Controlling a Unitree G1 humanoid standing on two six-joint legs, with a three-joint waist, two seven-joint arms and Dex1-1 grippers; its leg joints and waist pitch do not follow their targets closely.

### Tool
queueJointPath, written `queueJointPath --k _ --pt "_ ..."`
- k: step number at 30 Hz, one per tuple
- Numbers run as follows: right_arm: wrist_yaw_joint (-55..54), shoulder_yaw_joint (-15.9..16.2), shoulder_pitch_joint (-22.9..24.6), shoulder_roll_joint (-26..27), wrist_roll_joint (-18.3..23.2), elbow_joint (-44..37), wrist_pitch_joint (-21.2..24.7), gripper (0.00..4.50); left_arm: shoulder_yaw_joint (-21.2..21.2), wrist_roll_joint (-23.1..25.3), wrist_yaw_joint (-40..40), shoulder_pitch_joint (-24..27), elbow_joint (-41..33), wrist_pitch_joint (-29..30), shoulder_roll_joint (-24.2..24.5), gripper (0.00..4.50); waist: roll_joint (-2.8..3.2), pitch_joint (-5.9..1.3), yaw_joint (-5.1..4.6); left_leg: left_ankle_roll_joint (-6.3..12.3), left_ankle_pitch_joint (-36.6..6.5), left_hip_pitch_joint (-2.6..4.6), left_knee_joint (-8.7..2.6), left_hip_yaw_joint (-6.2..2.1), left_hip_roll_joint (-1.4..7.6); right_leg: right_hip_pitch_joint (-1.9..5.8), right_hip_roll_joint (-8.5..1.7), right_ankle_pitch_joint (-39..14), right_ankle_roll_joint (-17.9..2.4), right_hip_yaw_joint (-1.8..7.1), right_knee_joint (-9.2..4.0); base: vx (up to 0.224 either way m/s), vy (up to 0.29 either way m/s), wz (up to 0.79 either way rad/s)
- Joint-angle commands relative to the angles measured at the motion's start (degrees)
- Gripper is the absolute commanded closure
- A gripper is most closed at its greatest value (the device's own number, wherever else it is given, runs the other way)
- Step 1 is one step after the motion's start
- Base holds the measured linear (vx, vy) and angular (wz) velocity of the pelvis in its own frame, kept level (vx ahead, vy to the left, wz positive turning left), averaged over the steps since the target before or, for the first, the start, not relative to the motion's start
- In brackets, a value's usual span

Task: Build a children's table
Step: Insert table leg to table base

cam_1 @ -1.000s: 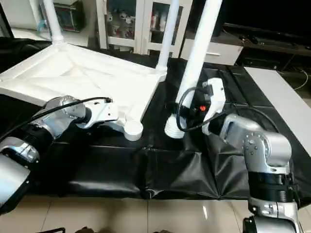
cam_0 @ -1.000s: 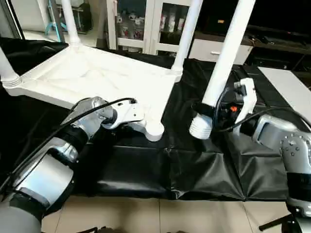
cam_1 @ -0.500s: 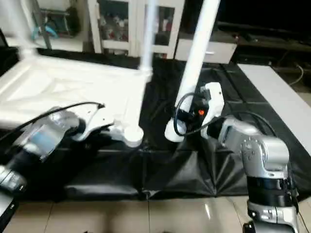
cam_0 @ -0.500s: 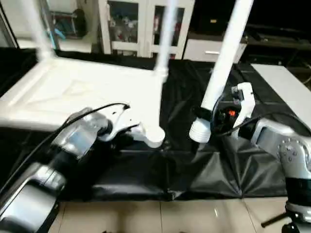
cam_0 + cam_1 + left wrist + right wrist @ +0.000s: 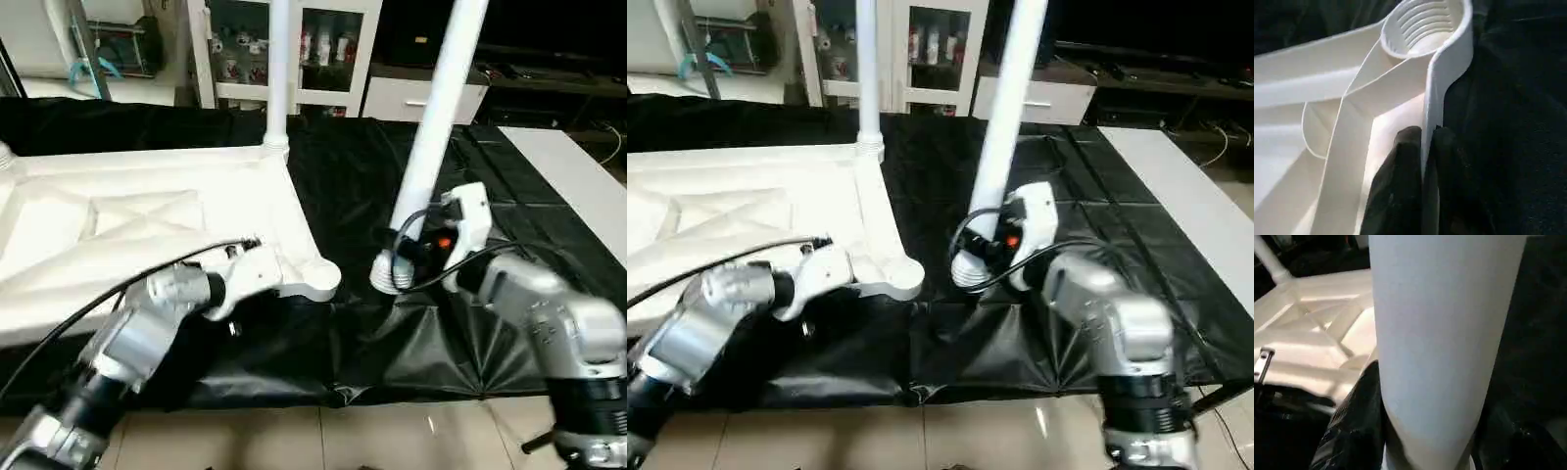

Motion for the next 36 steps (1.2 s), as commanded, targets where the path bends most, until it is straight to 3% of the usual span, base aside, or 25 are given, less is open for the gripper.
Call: queueJointPath --k 1,5,6,8,14,16,19,22,24,26,27,28,29,30,31,32,34,36 --pt "-0.97 -1.11 -0.44 -0.26 -0.83 -1.61 -1.94 2.64 -1.52 2.04 1.88 1.53 1.49 -1.71 0.39 4.09 0.23 -3.00 0.16 -0.10 -15.81 -0.35 -4.58 0.56 -0.38 2.73 -2.15 -26.34 -4.14 1.65 -4.94 0.000 0.000 0.00" --pt "-1.54 -0.90 -0.33 -0.22 -1.83 -1.11 -2.90 2.64 -1.69 3.23 3.47 1.64 4.45 -8.70 1.77 4.09 0.12 -2.91 0.07 -0.30 -16.24 -0.40 -4.65 0.55 -0.46 2.71 -2.15 -27.42 -3.37 1.69 -5.02 0.000 0.000 0.00" --pt "-1.50 -0.89 -0.35 -0.16 -2.12 -0.88 -3.40 2.64 -1.43 3.47 4.35 1.54 5.21 -9.73 1.74 4.19 -0.33 -2.91 -0.05 -0.34 -16.53 -0.36 -4.60 0.60 -0.44 2.66 -2.18 -28.00 -3.13 1.66 -5.13 0.000 0.000 0.00" --pt "-1.55 -0.88 -0.52 -0.22 -3.01 -0.37 -5.04 2.64 -0.59 2.06 3.56 1.44 6.87 -12.36 1.59 4.24 -0.42 -2.81 -0.03 -0.26 -16.97 -0.27 -4.58 0.59 -0.46 2.48 -2.28 -29.70 -2.65 1.66 -5.30 0.000 0.000 0.00" --pt "0.41 0.48 -1.29 -0.21 -4.31 0.77 -10.29 2.64 -0.37 -0.37 -0.63 1.85 7.17 -13.02 1.74 4.37 -0.70 -2.77 -0.41 -0.58 -17.70 -0.28 -4.65 0.40 -0.35 2.33 -2.48 -30.85 -2.31 1.62 -5.28 0.000 0.000 0.00" --pt "0.36 0.16 -1.71 0.48 -3.88 1.37 -9.95 2.64 -0.59 -1.54 -1.90 1.86 7.21 -13.91 1.37 4.41 -1.21 -2.82 -0.46 -0.24 -16.85 -0.36 -4.64 0.50 -0.31 2.40 -2.46 -29.65 -2.83 1.74 -5.15 0.000 0.000 0.00" --pt "0.34 -0.12 -1.81 0.96 -3.59 1.77 -9.54 2.64 -0.50 -1.09 -0.56 1.35 8.21 -15.26 0.64 4.42 -0.86 -2.99 -0.29 -0.36 -14.99 -0.15 -4.65 0.62 -0.13 2.36 -2.30 -24.51 -4.43 1.95 -4.54 0.000 0.000 0.00" --pt "-0.22 -0.74 -1.43 1.48 -3.11 1.43 -10.12 2.64 2.19 -3.17 0.74 1.51 6.91 -10.82 -1.04 4.42 -0.87 -3.01 -0.10 -0.68 -13.40 -0.13 -4.60 0.93 -0.10 2.70 -2.23 -18.92 -6.65 2.14 -3.88 0.000 0.000 0.00" --pt "-0.88 -1.89 -1.01 2.39 -1.94 -0.04 -10.09 2.64 5.32 -7.10 0.53 2.41 2.47 -6.44 -2.06 3.89 -0.64 -2.89 0.04 -1.00 -14.51 -0.15 -4.72 0.88 -0.14 2.77 -2.24 -20.22 -6.86 2.09 -4.01 0.000 0.000 0.00" --pt "-1.13 -2.43 -0.71 2.82 -1.34 -1.43 -9.93 2.64 6.47 -9.41 -0.70 2.85 -0.69 -4.96 -1.75 3.73 -0.77 -2.95 0.02 -1.19 -14.80 -0.24 -4.71 0.83 -0.06 2.92 -2.36 -20.38 -7.07 2.12 -3.94 0.000 0.000 0.00" --pt "-1.17 -2.49 -0.67 2.86 -1.28 -1.59 -9.90 2.64 6.54 -9.64 -0.92 2.90 -1.07 -4.78 -1.65 3.65 -0.69 -2.96 0.11 -1.29 -14.88 -0.10 -4.71 0.81 -0.03 2.84 -2.35 -20.35 -7.12 2.12 -3.94 0.000 0.000 0.00" --pt "-1.47 -2.73 -0.33 3.09 -1.09 -2.36 -9.74 2.64 6.57 -9.70 -1.40 2.91 -2.27 -6.25 -0.90 3.65 -0.20 -2.94 0.12 -1.33 -15.07 -0.03 -4.73 0.79 -0.06 2.76 -2.24 -19.92 -7.22 2.14 -3.93 0.000 0.000 0.00" --pt "-1.51 -2.74 -0.29 3.10 -1.08 -2.44 -9.76 2.64 6.64 -9.74 -1.34 2.89 -2.34 -6.40 -0.90 3.39 -0.29 -2.76 -0.04 -1.27 -16.11 0.00 -4.78 0.82 -0.12 2.68 -2.00 -20.01 -6.99 2.07 -4.17 0.000 0.000 0.00" --pt "-1.95 -2.92 0.28 3.26 -1.11 -3.40 -9.97 2.64 7.78 -10.17 -0.24 2.79 -3.37 -7.29 -1.12 3.39 0.37 -2.74 0.13 -1.47 -16.78 0.09 -4.83 0.71 -0.20 2.79 -2.03 -20.29 -6.90 2.08 -4.10 0.000 0.000 0.00" --pt "-2.12 -2.95 0.51 3.29 -1.17 -3.74 -10.07 2.64 8.34 -10.35 0.35 2.82 -3.77 -7.18 -1.34 3.34 -0.02 -2.75 0.01 -1.31 -16.88 0.02 -4.77 0.81 -0.21 2.84 -1.99 -20.34 -6.77 2.09 -4.30 0.000 0.000 0.00" --pt "-2.54 -2.90 1.12 3.23 -1.50 -4.57 -10.24 2.64 9.58 -10.50 2.08 3.15 -4.50 -7.70 -2.13 3.34 0.93 -2.76 0.20 -1.51 -16.74 0.07 -4.84 0.61 -0.21 2.90 -2.08 -19.91 -7.06 2.10 -4.03 0.000 0.000 0.00" --pt "-3.52 -2.85 2.16 3.01 -2.35 -5.97 -10.35 2.64 11.72 -10.83 5.40 3.63 -5.78 -7.03 -3.90 3.34 0.61 -2.74 0.17 -1.62 -17.05 0.10 -4.68 0.73 -0.20 2.99 -1.96 -19.91 -6.98 2.05 -4.21 0.000 0.000 0.00" --pt "-4.71 -2.51 4.16 2.58 -4.12 -8.34 -11.20 2.64 14.64 -10.88 10.94 4.40 -7.92 -1.06 -7.23 3.34 1.20 -2.73 0.49 -1.74 -16.17 0.09 -4.66 0.71 -0.21 3.07 -1.92 -18.78 -7.31 2.09 -4.06 0.000 0.000 0.00"
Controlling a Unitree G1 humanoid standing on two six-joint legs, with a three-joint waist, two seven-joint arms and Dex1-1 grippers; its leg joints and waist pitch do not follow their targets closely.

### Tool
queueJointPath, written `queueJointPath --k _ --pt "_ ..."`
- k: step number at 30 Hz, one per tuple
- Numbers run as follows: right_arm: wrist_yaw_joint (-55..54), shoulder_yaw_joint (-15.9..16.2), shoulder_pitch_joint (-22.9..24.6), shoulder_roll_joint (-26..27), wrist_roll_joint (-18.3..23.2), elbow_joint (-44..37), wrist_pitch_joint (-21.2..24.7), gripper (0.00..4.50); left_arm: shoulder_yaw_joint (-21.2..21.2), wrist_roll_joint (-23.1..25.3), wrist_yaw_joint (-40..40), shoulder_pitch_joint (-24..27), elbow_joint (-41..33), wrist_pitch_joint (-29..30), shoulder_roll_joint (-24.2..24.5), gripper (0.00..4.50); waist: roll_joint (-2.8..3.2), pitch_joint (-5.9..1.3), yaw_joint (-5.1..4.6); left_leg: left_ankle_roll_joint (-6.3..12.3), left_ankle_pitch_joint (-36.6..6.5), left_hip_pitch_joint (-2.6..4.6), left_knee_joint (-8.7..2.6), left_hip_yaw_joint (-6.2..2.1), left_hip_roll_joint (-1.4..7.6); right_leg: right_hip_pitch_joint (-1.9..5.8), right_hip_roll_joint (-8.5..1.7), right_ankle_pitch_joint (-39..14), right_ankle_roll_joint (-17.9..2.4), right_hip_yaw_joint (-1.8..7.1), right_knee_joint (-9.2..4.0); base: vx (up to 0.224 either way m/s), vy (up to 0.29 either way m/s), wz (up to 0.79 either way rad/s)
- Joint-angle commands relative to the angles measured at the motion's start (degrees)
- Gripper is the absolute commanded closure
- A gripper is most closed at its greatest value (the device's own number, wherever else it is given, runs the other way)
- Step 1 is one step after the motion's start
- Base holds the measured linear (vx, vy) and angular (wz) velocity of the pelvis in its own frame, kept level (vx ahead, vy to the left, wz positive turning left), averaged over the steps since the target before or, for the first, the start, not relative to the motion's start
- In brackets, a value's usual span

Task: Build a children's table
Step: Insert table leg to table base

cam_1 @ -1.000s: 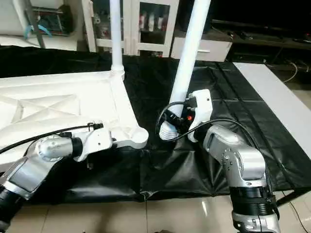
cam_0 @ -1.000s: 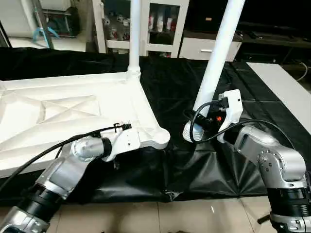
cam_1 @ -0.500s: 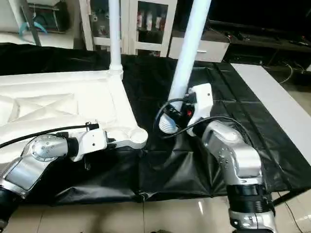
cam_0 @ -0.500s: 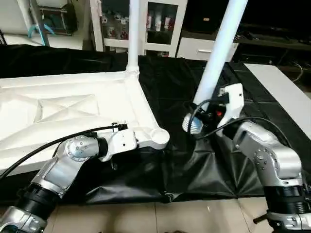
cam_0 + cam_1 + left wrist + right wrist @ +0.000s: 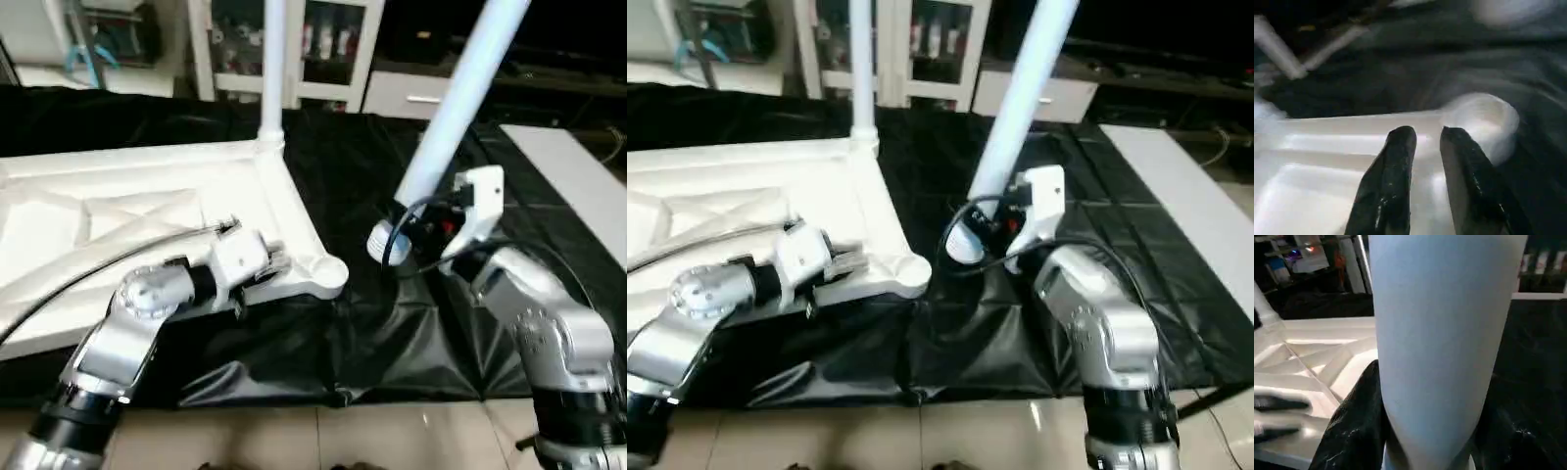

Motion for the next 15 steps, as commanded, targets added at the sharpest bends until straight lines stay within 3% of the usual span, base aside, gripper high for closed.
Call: queueJointPath --k 1,2,3,4,5,6,7,9,11,14,15 --pt "-1.59 -0.03 2.58 -1.57 -3.48 -4.54 -2.73 2.64 3.53 -0.91 8.29 1.61 -3.56 6.14 -4.42 3.34 2.31 -3.55 0.01 -2.06 -16.14 -0.06 -4.53 0.66 -0.14 3.19 -1.89 -17.93 -7.38 2.09 -4.10 0.000 0.000 0.00" --pt "-1.86 0.55 3.35 -2.03 -4.67 -5.28 -3.44 2.64 4.42 -0.82 10.86 1.94 -4.24 7.58 -5.92 3.34 1.70 -3.54 0.08 -2.22 -15.51 -0.20 -4.37 0.76 0.10 3.35 -1.88 -15.93 -7.93 2.12 -4.03 0.000 0.000 0.00" --pt "-2.37 1.15 4.54 -2.41 -6.00 -6.40 -4.17 2.64 5.66 -1.66 13.84 2.57 -5.29 9.46 -8.09 3.34 2.27 -3.52 0.34 -1.46 -15.77 -0.17 -4.42 0.73 -0.31 3.37 -1.79 -17.25 -7.72 2.03 -4.20 0.000 0.000 0.00" --pt "-2.37 1.15 4.54 -2.41 -6.00 -6.40 -4.17 2.64 5.66 -1.66 13.84 2.57 -5.29 9.46 -8.09 3.34 2.06 -3.55 0.13 -1.38 -15.97 -0.35 -4.44 0.75 -0.27 3.46 -1.75 -17.66 -7.54 2.06 -4.27 0.000 0.000 0.00" --pt "-4.32 1.69 7.18 -2.32 -7.94 -8.74 -4.52 2.64 7.58 -2.12 19.89 4.65 -7.75 10.58 -12.68 3.34 2.57 -3.46 0.27 -1.18 -16.57 -0.29 -4.32 0.70 -0.39 3.38 -1.67 -19.24 -6.93 2.01 -4.52 0.000 0.000 0.00" --pt "-4.32 1.69 7.18 -2.32 -7.94 -8.74 -4.52 2.64 7.58 -2.12 19.89 4.65 -7.75 10.58 -12.68 3.34 1.84 -3.21 0.04 -0.52 -17.37 -0.58 -4.32 0.80 -0.46 3.39 -1.59 -21.85 -5.92 1.83 -5.14 0.000 0.000 0.00" --pt "-5.69 1.57 9.02 -1.62 -8.09 -10.46 -4.27 2.64 9.40 -3.40 23.51 6.43 -9.90 11.43 -16.30 3.34 1.97 -3.34 0.13 -0.12 -17.70 -0.51 -4.22 0.77 -0.65 3.37 -1.60 -23.87 -5.07 1.71 -5.30 0.000 0.000 0.00" --pt "-6.64 1.20 10.01 -0.90 -7.54 -11.44 -3.75 2.64 10.73 -4.21 25.55 7.70 -11.63 13.51 -18.66 3.34 2.21 -3.15 -0.13 0.59 -19.24 -0.57 -3.99 0.73 -0.85 2.81 -1.52 -30.47 -2.03 1.42 -6.19 0.000 0.000 0.00" --pt "-7.61 0.89 10.80 -0.20 -7.31 -12.16 -3.30 2.64 11.25 -3.92 26.65 9.31 -12.96 13.95 -19.86 3.34 2.24 -3.20 -0.47 0.92 -19.87 -0.65 -3.81 0.52 -1.14 2.52 -1.34 -33.75 0.39 0.97 -6.83 0.000 0.000 0.00" --pt "-8.77 0.33 11.83 0.78 -7.17 -12.61 -3.03 2.64 12.01 -3.80 28.62 11.42 -14.21 13.91 -21.42 3.34 2.37 -3.21 -1.35 1.35 -19.86 -0.92 -3.99 0.22 -1.02 2.44 -1.11 -32.39 1.15 0.65 -7.11 0.000 0.000 0.00" --pt "-8.83 0.32 12.16 0.86 -7.28 -12.71 -3.09 2.64 12.13 -4.37 28.69 11.76 -14.58 14.41 -21.64 3.34 2.08 -3.32 -1.41 1.46 -19.71 -0.94 -3.96 0.22 -1.00 2.49 -1.07 -32.12 1.17 0.60 -7.09 0.000 0.000 0.00"
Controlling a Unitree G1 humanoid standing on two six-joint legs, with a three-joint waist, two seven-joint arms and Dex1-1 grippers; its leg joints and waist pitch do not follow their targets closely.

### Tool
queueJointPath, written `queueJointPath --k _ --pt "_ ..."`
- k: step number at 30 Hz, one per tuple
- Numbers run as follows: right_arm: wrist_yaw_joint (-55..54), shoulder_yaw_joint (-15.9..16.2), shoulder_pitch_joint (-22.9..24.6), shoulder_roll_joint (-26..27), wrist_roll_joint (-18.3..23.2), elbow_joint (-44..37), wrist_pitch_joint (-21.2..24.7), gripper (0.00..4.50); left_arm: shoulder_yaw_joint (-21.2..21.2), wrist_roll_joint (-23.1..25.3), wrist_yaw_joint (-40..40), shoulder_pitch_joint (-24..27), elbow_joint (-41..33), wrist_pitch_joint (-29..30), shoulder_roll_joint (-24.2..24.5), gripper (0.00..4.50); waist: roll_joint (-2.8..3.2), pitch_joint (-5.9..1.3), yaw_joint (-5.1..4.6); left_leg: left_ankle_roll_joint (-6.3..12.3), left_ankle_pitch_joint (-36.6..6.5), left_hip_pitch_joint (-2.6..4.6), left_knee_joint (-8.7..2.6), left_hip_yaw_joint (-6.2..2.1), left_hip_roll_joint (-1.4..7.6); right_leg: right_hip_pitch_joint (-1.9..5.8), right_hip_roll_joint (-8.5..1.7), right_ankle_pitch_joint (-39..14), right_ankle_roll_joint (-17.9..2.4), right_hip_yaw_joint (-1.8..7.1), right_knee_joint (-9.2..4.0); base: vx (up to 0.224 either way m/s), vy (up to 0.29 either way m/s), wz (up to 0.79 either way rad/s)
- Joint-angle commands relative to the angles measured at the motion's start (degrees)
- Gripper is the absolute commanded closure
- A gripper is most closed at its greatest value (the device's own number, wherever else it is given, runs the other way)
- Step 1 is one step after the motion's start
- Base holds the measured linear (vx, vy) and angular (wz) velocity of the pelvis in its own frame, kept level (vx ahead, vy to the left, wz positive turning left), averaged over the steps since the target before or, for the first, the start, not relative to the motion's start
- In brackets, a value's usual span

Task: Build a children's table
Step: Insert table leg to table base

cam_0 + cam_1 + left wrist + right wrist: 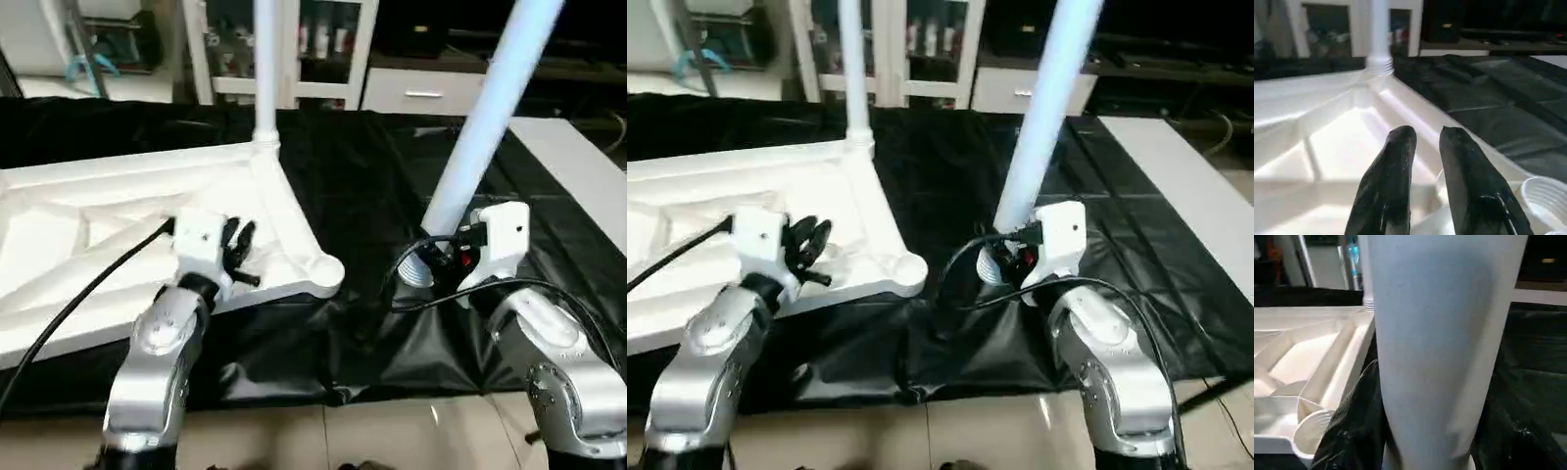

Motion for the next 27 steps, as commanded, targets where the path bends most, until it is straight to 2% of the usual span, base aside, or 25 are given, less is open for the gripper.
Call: queueJointPath --k 1,2,4,5,6,8,9,10,11,12,13,14,15,16,17,18,19,20,21,22,23,24,25,26,27 --pt "-0.46 -0.81 0.55 0.00 0.18 -1.52 0.59 2.64 0.74 -1.49 1.26 0.49 -2.12 1.86 -0.84 3.34 0.20 -3.29 -0.02 1.54 -19.20 -0.18 -4.02 0.65 -0.88 2.37 -1.31 -30.86 0.68 1.04 -6.11 0.000 0.000 0.00" --pt "-0.46 -0.81 0.55 0.00 0.18 -1.52 0.59 2.64 0.74 -1.49 1.26 0.49 -2.12 1.86 -0.84 3.34 0.35 -3.31 -0.04 1.53 -18.89 -0.23 -4.10 0.57 -0.77 2.39 -1.32 -29.68 0.29 1.13 -5.92 0.000 0.000 0.00" --pt "-0.36 -0.58 1.22 -0.21 0.02 -1.72 0.82 2.64 0.66 -1.65 2.35 1.15 -3.20 2.15 -1.69 3.34 -0.16 -3.15 -0.14 1.60 -19.20 -0.47 -4.23 0.57 -0.64 2.55 -1.36 -28.78 -0.19 1.13 -5.79 0.000 0.000 0.00" --pt "-0.31 -0.48 1.35 -0.30 -0.12 -1.59 0.71 2.64 0.27 -1.23 2.65 1.36 -3.51 2.32 -1.75 3.34 0.15 -3.06 -0.11 1.35 -22.33 0.25 -4.35 0.48 -0.57 2.47 -1.35 -31.20 0.08 1.01 -5.76 0.000 0.000 0.00" --pt "-0.31 -0.42 1.45 -0.32 -0.10 -1.56 0.70 2.64 -0.06 -0.96 2.84 1.53 -3.77 2.34 -1.75 3.34 0.02 -3.04 -0.25 1.33 -24.46 0.67 -4.39 0.37 -0.64 2.55 -1.36 -33.27 0.67 0.85 -5.99 0.000 0.000 0.00" --pt "-0.60 -0.48 1.50 -0.24 -0.05 -1.36 0.71 2.64 -1.10 -0.64 3.10 1.98 -4.67 2.82 -2.04 3.34 -0.03 -2.92 -0.44 1.80 -28.24 1.83 -4.56 0.27 -0.56 2.53 -1.02 -35.17 0.56 0.38 -6.34 0.000 0.000 0.00" --pt "-0.60 -0.54 1.37 -0.20 -0.02 -1.12 0.68 2.64 -1.47 -0.37 3.03 2.01 -4.71 2.90 -1.94 3.34 -0.80 -2.36 0.34 4.22 -29.13 -2.02 -5.82 -1.55 -1.65 5.95 -2.75 -37.92 1.59 -1.82 -5.92 0.014 0.003 0.20" --pt "-0.61 -0.56 1.32 -0.15 0.02 -1.01 0.68 2.64 -1.71 -0.17 2.96 2.06 -4.75 2.91 -1.84 3.34 0.84 -1.94 0.35 4.34 -31.89 -1.49 -6.41 -1.86 -1.47 6.02 -2.85 -41.34 2.35 -2.40 -6.57 0.014 0.003 0.20" --pt "-0.67 -0.52 1.19 -0.16 -0.09 -0.79 0.64 2.64 -1.88 -0.05 2.95 2.02 -4.73 3.10 -1.81 3.34 0.98 -1.97 -0.59 5.34 -32.48 -1.34 -5.22 -3.10 -2.13 7.23 -4.58 -44.45 1.38 -4.02 -7.25 0.020 0.003 0.45" --pt "-0.71 -0.50 1.13 -0.17 -0.17 -0.68 0.61 2.64 -1.94 -0.03 2.96 1.99 -4.71 3.22 -1.82 3.34 1.25 -1.75 -0.56 5.08 -32.32 -1.43 -5.14 -3.34 -2.24 7.56 -4.94 -45.57 0.90 -4.38 -7.54 0.042 -0.001 0.51" --pt "-0.96 -0.64 1.01 0.09 -0.18 -0.46 0.55 2.64 -2.21 -0.17 2.93 1.91 -4.76 3.49 -1.55 3.34 1.32 -1.79 -0.67 5.06 -31.78 -1.47 -4.91 -3.53 -2.43 7.86 -5.12 -45.44 0.36 -4.60 -7.57 0.042 -0.001 0.51" --pt "-1.06 -0.82 0.93 0.26 -0.15 -0.33 0.26 2.64 -2.41 -0.20 2.82 1.80 -4.71 3.56 -1.46 3.34 1.27 -1.73 -0.65 5.10 -30.55 -1.78 -4.57 -3.71 -2.71 8.41 -5.48 -46.16 -0.24 -5.22 -7.78 0.051 -0.012 0.56" --pt "-1.24 -1.23 0.83 0.65 0.28 -0.21 0.28 2.64 -2.58 -0.16 2.71 1.64 -4.64 3.63 -1.33 3.34 1.45 -1.89 -1.15 4.59 -29.66 -0.70 -4.25 -3.62 -2.17 8.14 -5.30 -45.36 -1.27 -5.28 -7.88 0.076 -0.012 0.46" --pt "-1.70 -2.00 0.74 1.28 0.97 -0.04 0.37 2.64 -2.80 -0.12 2.73 1.47 -4.66 3.82 -1.17 3.34 1.80 -1.99 -1.72 3.15 -31.08 2.68 -3.93 -2.81 -0.86 5.81 -4.04 -43.54 -2.31 -4.10 -8.16 0.076 -0.012 0.46" --pt "-1.93 -2.34 0.71 1.52 1.21 0.03 0.43 2.64 -2.87 -0.10 2.77 1.41 -4.66 3.88 -1.12 3.34 1.75 -1.80 -1.59 2.23 -32.43 3.34 -4.81 -2.85 -0.18 5.81 -2.97 -36.90 -4.79 -3.67 -7.39 0.074 0.001 0.20" --pt "-2.10 -2.45 0.69 1.55 1.12 0.10 0.34 2.64 -2.93 -0.12 2.77 1.28 -4.57 3.87 -1.12 3.34 1.86 -2.16 -1.47 2.35 -32.20 3.26 -5.60 -2.80 0.19 6.48 -2.40 -31.06 -6.15 -3.02 -6.34 0.080 0.014 0.00" --pt "-2.16 -2.46 0.68 1.55 1.07 0.12 0.29 2.64 -2.97 -0.14 2.78 1.24 -4.56 3.89 -1.12 3.34 1.82 -2.38 -1.40 2.86 -30.37 2.94 -5.87 -2.59 0.14 6.96 -2.25 -28.27 -7.02 -2.54 -5.92 0.080 0.014 0.00" --pt "-2.26 -2.25 0.61 1.37 0.64 0.19 0.01 2.64 -3.39 -0.04 2.61 0.88 -4.31 4.04 -1.00 3.34 2.15 -2.53 -1.30 3.53 -27.58 2.86 -6.06 -2.26 0.05 7.31 -2.15 -24.34 -8.68 -2.16 -5.45 0.096 0.029 -0.06" --pt "-2.27 -2.24 0.62 1.35 0.61 0.18 -0.02 2.64 -3.51 0.06 2.61 0.85 -4.28 4.03 -0.93 3.34 2.10 -3.07 -1.31 4.39 -23.42 2.59 -6.05 -1.91 -0.16 8.01 -2.18 -20.40 -10.01 -1.75 -5.04 0.000 0.000 0.00" --pt "-2.37 -2.33 0.65 1.35 0.61 0.19 -0.08 2.64 -4.24 0.82 2.70 0.70 -3.94 3.89 -0.53 3.34 2.05 -3.34 -1.30 5.05 -20.81 2.48 -5.94 -1.67 -0.32 8.26 -2.16 -18.16 -10.65 -1.49 -4.80 0.085 0.038 -0.07" --pt "-2.41 -2.42 0.66 1.33 0.64 0.21 -0.07 2.64 -4.67 0.89 2.32 0.75 -3.72 3.39 -0.36 3.34 1.91 -3.73 -1.25 6.56 -11.87 1.52 -5.17 -1.29 -0.69 8.63 -2.39 -11.07 -11.55 -0.90 -4.04 0.054 0.040 -0.06" --pt "-2.42 -2.50 0.63 1.28 0.60 0.24 -0.07 2.64 -5.13 0.96 1.98 0.79 -3.58 3.20 -0.14 3.34 1.89 -4.20 -0.98 7.96 -3.57 1.17 -4.33 -0.97 -1.08 8.83 -2.58 -5.00 -12.03 -0.63 -3.27 0.095 0.054 -0.08" --pt "-2.42 -2.51 0.59 1.22 0.53 0.26 -0.07 2.64 -5.35 1.05 1.87 0.79 -3.55 3.36 -0.01 3.34 1.84 -4.31 -0.92 8.70 1.82 0.94 -3.66 -0.96 -1.28 8.53 -2.60 -0.71 -12.11 -0.33 -2.71 0.054 0.035 -0.05" --pt "-2.23 -2.68 0.37 1.14 0.33 0.52 -0.11 2.64 -5.67 1.67 2.44 0.79 -3.18 3.83 0.13 3.34 1.65 -4.71 -0.77 9.80 10.69 0.69 -2.74 -1.05 -1.54 8.38 -2.54 7.02 -12.24 0.15 -1.68 0.071 0.018 -0.06" --pt "-2.17 -2.70 0.29 1.04 0.22 0.61 -0.16 2.64 -5.61 1.68 2.61 0.78 -3.10 3.88 0.02 3.34 1.35 -5.06 -0.42 9.92 20.39 0.41 -1.74 -1.16 -1.74 7.95 -2.30 16.52 -11.98 0.77 -0.47 0.000 0.000 0.00"
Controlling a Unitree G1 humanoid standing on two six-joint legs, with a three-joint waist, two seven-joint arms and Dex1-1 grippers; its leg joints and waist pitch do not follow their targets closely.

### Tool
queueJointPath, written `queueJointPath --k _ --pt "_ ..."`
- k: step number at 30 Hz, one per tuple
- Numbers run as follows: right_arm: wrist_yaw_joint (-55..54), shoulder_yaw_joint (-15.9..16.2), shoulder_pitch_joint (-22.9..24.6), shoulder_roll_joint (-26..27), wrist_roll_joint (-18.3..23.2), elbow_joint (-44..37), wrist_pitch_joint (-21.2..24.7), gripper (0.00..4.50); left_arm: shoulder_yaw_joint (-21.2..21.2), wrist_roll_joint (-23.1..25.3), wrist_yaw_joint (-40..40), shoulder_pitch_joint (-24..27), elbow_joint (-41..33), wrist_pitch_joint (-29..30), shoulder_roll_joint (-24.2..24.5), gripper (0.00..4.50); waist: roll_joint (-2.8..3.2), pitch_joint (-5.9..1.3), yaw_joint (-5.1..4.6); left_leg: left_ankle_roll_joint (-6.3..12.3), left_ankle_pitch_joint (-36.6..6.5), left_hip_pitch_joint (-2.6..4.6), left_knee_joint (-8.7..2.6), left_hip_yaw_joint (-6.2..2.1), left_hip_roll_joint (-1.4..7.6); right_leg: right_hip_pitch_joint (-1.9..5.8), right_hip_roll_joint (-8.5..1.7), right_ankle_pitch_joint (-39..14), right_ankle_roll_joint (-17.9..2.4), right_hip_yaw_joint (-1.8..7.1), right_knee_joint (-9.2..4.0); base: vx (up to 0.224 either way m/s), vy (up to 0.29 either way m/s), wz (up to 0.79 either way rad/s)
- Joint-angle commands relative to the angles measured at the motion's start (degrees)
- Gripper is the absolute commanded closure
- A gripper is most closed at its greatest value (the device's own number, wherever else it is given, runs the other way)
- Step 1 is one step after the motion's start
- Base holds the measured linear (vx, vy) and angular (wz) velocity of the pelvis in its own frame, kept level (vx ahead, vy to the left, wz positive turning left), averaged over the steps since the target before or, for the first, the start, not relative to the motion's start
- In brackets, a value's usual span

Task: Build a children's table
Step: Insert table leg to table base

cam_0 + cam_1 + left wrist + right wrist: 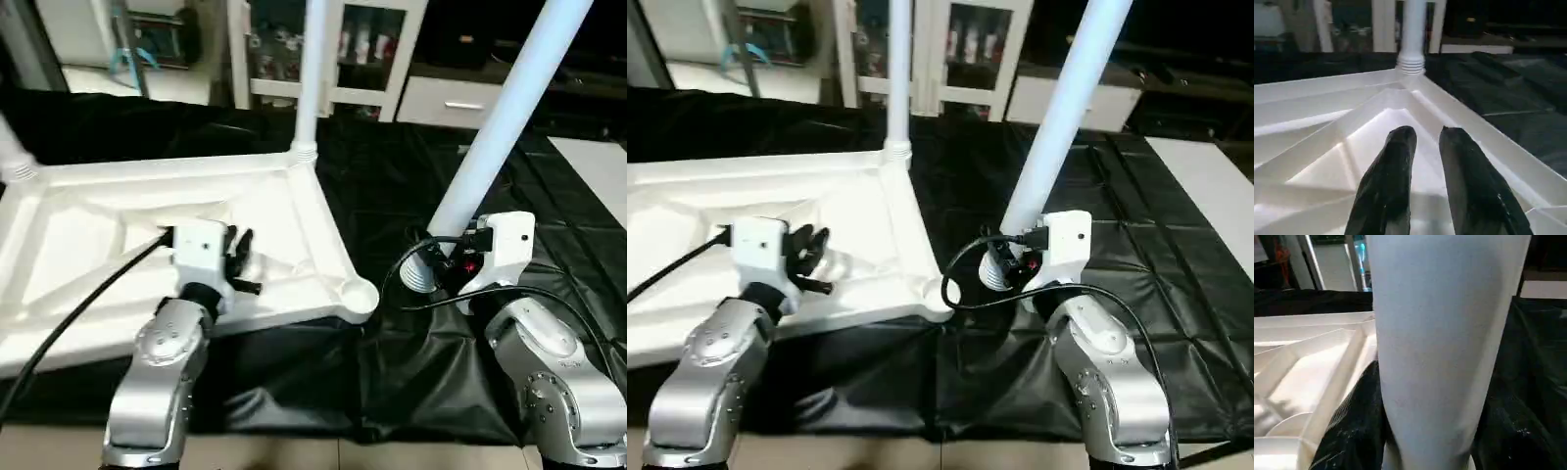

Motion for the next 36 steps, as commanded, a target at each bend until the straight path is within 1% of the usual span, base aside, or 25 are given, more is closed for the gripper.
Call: queueJointPath --k 1,4,9,10,13,14,15,16,17,18,19,20,21,22,23,24,25,27,29,30,31,33,34,35,36 --pt "0.15 -1.58 -0.45 -0.72 -0.45 0.48 -0.36 2.64 -0.40 0.58 0.70 -0.10 0.74 0.47 -0.45 3.34 -0.36 -5.40 0.47 7.66 30.63 -0.54 -0.93 0.48 -1.13 3.08 -0.10 28.45 -13.00 3.00 1.00 0.000 0.000 0.00" --pt "0.17 -1.70 -0.87 -1.01 0.01 0.64 -0.06 2.64 0.17 0.29 1.65 -0.23 0.89 -0.08 -1.21 3.34 -0.54 -4.65 1.08 6.53 23.78 -0.71 -1.53 1.20 -0.97 2.35 -0.27 23.60 -13.14 3.23 0.38 0.000 0.000 0.00" --pt "1.72 0.58 -0.60 -2.40 -0.54 0.25 0.89 2.64 0.69 -1.15 0.86 -1.09 1.46 0.44 -0.59 3.34 -0.57 -1.99 1.38 -1.47 -16.12 -0.01 -4.53 1.73 0.46 0.56 -0.94 -22.35 -5.61 3.72 -3.51 -0.098 -0.027 -0.03" --pt "1.53 0.75 -0.51 -2.47 -0.90 0.27 1.02 2.64 0.81 -1.20 0.77 -1.13 1.33 0.59 -0.51 3.34 -1.17 -1.81 2.18 1.05 -17.24 -3.27 -5.57 -0.34 -0.77 3.17 -2.10 -25.37 -3.73 1.22 -3.20 -0.109 -0.018 0.03" --pt "0.75 0.17 -0.41 -2.02 -0.89 0.53 1.14 2.64 0.99 -1.17 0.93 -0.94 0.88 1.00 -0.59 3.34 -0.15 -1.58 0.54 1.12 -26.14 -2.83 -4.25 -2.06 -1.65 3.87 -4.31 -43.62 0.30 -1.95 -6.23 -0.086 -0.010 0.44" --pt "0.04 -0.81 -0.51 -1.20 -0.10 0.80 1.15 2.64 0.93 -1.28 0.85 -0.88 0.91 1.00 -0.64 3.34 0.87 -1.42 -1.10 -1.37 -33.44 2.52 -2.38 -1.21 -0.52 0.94 -2.61 -48.52 -0.06 -2.94 -7.89 -0.044 -0.004 0.49" --pt "-0.02 -0.90 -0.51 -1.13 0.00 0.80 1.20 2.64 0.93 -1.31 0.83 -0.88 0.91 0.99 -0.66 3.34 0.70 -0.30 -1.77 -2.45 -39.65 4.92 -2.01 -1.39 -0.32 -0.66 -1.22 -47.96 -0.17 -6.36 -9.78 -0.089 -0.033 0.29" --pt "-0.34 -1.33 -0.54 -0.81 0.35 0.82 1.40 2.64 0.90 -1.45 0.70 -0.84 0.92 0.97 -0.69 3.34 1.72 0.08 -2.22 -3.25 -46.50 5.15 -3.76 -1.85 0.55 0.49 0.47 -42.06 -0.88 -7.42 -8.18 -0.089 -0.033 0.29" --pt "-0.42 -1.47 -0.62 -0.76 0.48 0.89 1.54 2.64 0.86 -1.39 0.74 -0.88 0.94 0.94 -0.66 3.34 2.36 -0.66 -0.29 -2.30 -54.10 0.05 -10.46 -1.58 3.71 7.21 1.33 -21.49 -3.60 -3.28 4.86 -0.113 -0.065 0.04" --pt "-0.38 -1.43 -0.69 -0.93 0.56 0.98 1.53 2.64 0.85 -1.60 0.84 -0.94 1.03 0.94 -0.61 3.34 1.68 -0.06 1.60 -0.38 -54.32 0.98 -11.49 -0.01 4.75 6.44 1.34 -16.09 -3.18 -0.99 7.08 0.025 -0.102 0.05" --pt "-0.32 -1.40 -0.76 -1.04 0.51 1.05 1.35 2.64 0.82 -1.66 0.97 -1.04 1.15 0.93 -0.48 3.34 0.68 -0.16 1.73 0.83 -50.69 2.81 -9.94 0.48 4.91 5.28 0.19 -22.10 -2.74 1.69 5.98 0.025 -0.102 0.05" --pt "-0.24 -1.27 -0.76 -1.19 0.34 1.04 1.26 2.64 0.78 -1.70 1.04 -1.10 1.20 0.91 -0.38 3.34 -1.27 1.84 1.50 -2.48 -40.02 8.53 1.68 3.45 -0.57 -2.68 -2.98 -59.30 -2.80 0.86 -9.05 0.060 -0.096 0.05" --pt "-0.08 -1.23 -0.69 -1.22 0.47 0.96 1.41 2.64 0.79 -1.82 1.01 -1.16 1.27 0.87 -0.37 3.34 -2.27 0.15 2.16 1.56 -20.33 4.96 6.12 3.01 -0.82 1.57 -7.39 -68.22 -3.77 5.21 -9.83 0.083 0.008 -0.14" --pt "-0.10 -1.47 -0.60 -0.87 0.89 0.81 1.56 2.64 0.75 -1.75 0.99 -1.21 1.32 0.89 -0.33 3.34 -2.30 -0.12 3.00 3.10 -14.43 1.36 4.56 2.02 -0.20 5.53 -8.48 -65.17 -4.44 6.72 -9.03 0.083 0.008 -0.14" --pt "-0.21 -1.68 -0.57 -0.55 1.23 0.71 1.71 2.64 0.72 -1.68 0.94 -1.26 1.35 0.93 -0.27 3.34 -1.02 -1.30 4.19 3.07 -10.40 0.94 0.64 2.12 0.42 7.30 -6.06 -51.72 -5.58 5.55 -7.09 0.111 0.048 -0.09" --pt "-0.04 -1.67 -0.43 -0.46 1.45 0.40 2.37 2.64 0.70 -1.72 0.73 -1.27 1.35 0.99 -0.21 3.34 -0.24 -1.83 2.94 2.69 -12.26 1.80 -3.07 1.52 0.41 6.56 -1.35 -36.95 -6.84 2.62 -4.44 0.000 0.000 0.00" --pt "0.14 -1.67 -0.34 -0.40 1.67 0.27 2.67 2.64 0.66 -1.64 0.67 -1.29 1.34 1.03 -0.15 3.34 2.03 -2.44 1.69 -1.74 -16.75 8.29 -3.94 1.91 2.37 2.11 0.66 -31.05 -8.06 3.34 -2.51 0.000 0.000 0.00" --pt "0.25 -1.58 -0.04 -0.18 2.23 -0.06 2.59 2.64 0.58 -1.64 0.65 -1.29 1.30 1.07 -0.06 3.34 1.42 -1.62 0.58 -4.56 -34.16 11.99 -7.96 0.45 6.81 -1.74 0.89 -15.26 -9.07 2.19 2.94 0.096 0.030 -0.53" --pt "0.13 -1.17 0.15 -0.44 1.98 -0.27 2.04 2.64 0.43 -1.62 0.60 -1.25 1.27 1.05 -0.11 3.34 0.23 -1.93 0.21 -1.67 -28.98 11.29 -7.50 1.96 5.45 -1.70 -0.13 -8.35 -9.78 2.37 2.78 0.109 0.016 -0.65" --pt "0.07 -0.94 0.27 -0.58 1.95 -0.35 2.12 2.64 0.32 -1.48 0.59 -1.26 1.31 0.90 -0.07 3.34 -1.08 -1.98 0.78 2.20 -24.54 6.10 -6.02 2.28 1.93 2.12 -0.99 -5.45 -9.04 3.57 0.34 0.123 -0.001 -0.23" --pt "0.01 -0.82 0.29 -0.66 1.92 -0.33 2.23 2.64 0.24 -1.34 0.60 -1.30 1.37 0.67 0.02 3.34 -1.14 -3.71 1.93 5.26 -15.10 1.55 -1.69 4.58 -3.75 8.14 -1.57 -1.97 -9.77 7.61 -1.78 0.123 -0.001 -0.23" --pt "0.02 -0.93 0.30 -0.56 1.84 -0.31 2.44 2.64 0.15 -1.64 0.53 -1.26 1.26 0.50 0.02 3.34 -1.00 -5.89 3.70 8.66 6.04 -4.65 1.32 0.60 -3.02 12.53 -3.18 32.06 -15.38 10.13 1.29 0.168 0.007 0.00" --pt "0.08 -1.05 0.29 -0.49 1.80 -0.30 2.51 2.64 0.06 -1.63 0.63 -1.26 1.15 0.85 0.11 3.34 -0.50 -6.03 3.50 9.00 13.38 -4.57 0.47 0.09 -2.16 11.40 -1.45 44.88 -14.94 8.62 3.50 0.146 0.015 0.01" --pt "0.16 -1.15 0.23 -0.47 1.73 -0.24 2.59 2.64 0.05 -1.68 0.73 -1.28 1.12 1.14 0.17 3.34 0.87 -5.83 2.55 10.82 30.63 -1.89 1.10 -0.67 -2.28 7.35 3.68 53.37 -10.85 4.59 6.41 0.051 0.030 0.04" --pt "0.17 -1.16 0.20 -0.49 1.71 -0.22 2.63 2.64 0.09 -1.74 0.78 -1.28 1.13 1.16 0.16 3.34 1.65 -6.21 2.04 12.47 40.84 1.20 2.12 -2.41 -1.29 4.01 4.15 47.89 -8.71 3.76 6.92 0.000 0.000 0.00"
